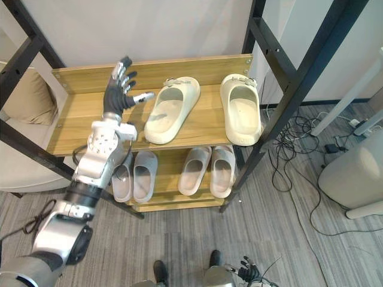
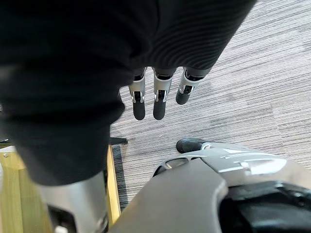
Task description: Organize the slippers on the shoe rack
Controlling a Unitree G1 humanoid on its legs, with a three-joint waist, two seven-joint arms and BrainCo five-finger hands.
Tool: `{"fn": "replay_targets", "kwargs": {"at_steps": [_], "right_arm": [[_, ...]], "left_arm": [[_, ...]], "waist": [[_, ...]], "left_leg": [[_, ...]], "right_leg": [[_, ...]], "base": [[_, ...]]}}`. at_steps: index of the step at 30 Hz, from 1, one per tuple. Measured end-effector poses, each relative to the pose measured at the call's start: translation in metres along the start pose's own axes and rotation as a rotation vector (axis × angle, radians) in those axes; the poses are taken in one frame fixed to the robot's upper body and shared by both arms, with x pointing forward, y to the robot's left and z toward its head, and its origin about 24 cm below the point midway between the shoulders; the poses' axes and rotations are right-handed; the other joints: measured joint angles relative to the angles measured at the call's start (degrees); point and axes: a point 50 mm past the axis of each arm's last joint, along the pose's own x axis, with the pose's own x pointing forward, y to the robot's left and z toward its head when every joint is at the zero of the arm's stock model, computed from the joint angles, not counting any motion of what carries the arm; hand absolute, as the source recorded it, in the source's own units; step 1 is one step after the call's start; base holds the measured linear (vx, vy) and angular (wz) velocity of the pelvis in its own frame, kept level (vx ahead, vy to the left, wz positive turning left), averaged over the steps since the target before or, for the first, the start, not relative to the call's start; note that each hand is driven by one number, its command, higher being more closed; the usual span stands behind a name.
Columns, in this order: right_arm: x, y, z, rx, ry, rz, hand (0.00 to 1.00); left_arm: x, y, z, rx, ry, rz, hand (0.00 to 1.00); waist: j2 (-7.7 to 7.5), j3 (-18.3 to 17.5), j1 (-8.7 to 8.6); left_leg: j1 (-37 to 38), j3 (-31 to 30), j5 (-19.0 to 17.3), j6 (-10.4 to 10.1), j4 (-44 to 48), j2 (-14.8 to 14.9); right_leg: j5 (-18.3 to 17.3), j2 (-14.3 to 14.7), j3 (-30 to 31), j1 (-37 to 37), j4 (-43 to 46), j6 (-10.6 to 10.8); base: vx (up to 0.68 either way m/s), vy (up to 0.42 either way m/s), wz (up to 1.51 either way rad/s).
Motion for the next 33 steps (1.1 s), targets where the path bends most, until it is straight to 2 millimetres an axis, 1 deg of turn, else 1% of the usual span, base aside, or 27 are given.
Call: {"fn": "replay_targets", "kwargs": {"at_steps": [4, 6, 10, 14, 16, 17, 22, 33], "right_arm": [[-0.001, -0.001, -0.002, -0.011, 0.009, 0.003, 0.0], [-0.001, -0.003, -0.004, -0.02, 0.018, 0.001, 0.0], [-0.002, 0.001, -0.006, -0.078, 0.027, 0.025, 0.0], [-0.002, 0.002, -0.008, -0.08, 0.036, 0.028, 0.0], [-0.002, 0.003, -0.008, -0.081, 0.037, 0.029, 0.0], [-0.003, 0.003, -0.009, -0.082, 0.039, 0.029, 0.0], [-0.003, 0.003, -0.009, -0.09, 0.041, 0.03, 0.0], [-0.003, 0.003, -0.01, -0.086, 0.044, 0.028, 0.0]], "left_arm": [[-0.023, -0.002, -0.024, -0.106, 0.091, -0.001, 0.0], [-0.032, -0.003, -0.029, -0.156, 0.109, 0.003, 0.0], [-0.039, -0.003, -0.037, -0.196, 0.143, -0.007, 0.0], [-0.041, -0.013, -0.039, -0.207, 0.156, -0.057, 0.0], [-0.042, -0.018, -0.039, -0.226, 0.16, -0.066, 0.0], [-0.043, -0.026, -0.04, -0.236, 0.166, -0.087, 0.0], [-0.045, -0.04, -0.042, -0.239, 0.184, -0.135, 0.0], [-0.033, -0.065, -0.043, -0.241, 0.216, -0.207, 0.0]], "waist": [[-0.16, -0.67, 1.94], [-0.38, -0.89, 2.14], [-1.08, -2.46, 2.32], [-1.94, -3.17, 2.36], [-2.1, -3.37, 2.35], [-2.11, -3.55, 2.34], [-2.04, -3.94, 2.26], [-2.17, -4.4, 1.75]], "left_leg": [[0.17, -0.16, 0.0, -0.01, -0.01, 0.11], [0.45, -0.49, -0.01, -0.01, -0.01, 0.05], [0.6, -0.81, -0.03, -0.03, -0.02, 0.0], [0.63, -0.97, -0.03, -0.03, -0.02, -0.03], [0.63, -0.98, -0.03, -0.03, -0.02, -0.09], [0.64, -1.07, -0.03, -0.03, -0.02, -0.13], [0.78, -1.21, -0.04, -0.05, -0.02, -0.13], [0.65, -0.36, -0.12, -0.14, -0.03, -0.08]], "right_leg": [[-0.04, 0.08, -0.05, 0.23, -0.02, 0.04], [-0.13, 0.06, -0.16, 0.71, -0.04, 0.18], [-0.35, 0.01, -0.35, 1.1, -0.14, 0.48], [-0.39, -0.01, -0.56, 1.24, -0.21, 0.55], [-0.36, -0.04, -0.59, 1.28, -0.3, 0.6], [-0.32, -0.05, -0.73, 1.44, -0.5, 0.66], [-0.27, -0.02, -1.01, 1.75, -0.76, 0.73], [-0.26, -0.03, -0.13, 0.96, -0.82, 0.73]], "base": [[0.0, -0.002, 0.02], [-0.02, 0.001, 0.07], [0.0, 0.001, 0.04], [0.0, 0.0, 0.02], [0.0, 0.0, 0.0], [0.0, 0.004, 0.03], [0.0, 0.0, 0.02], [-0.01, 0.003, -0.04]]}}
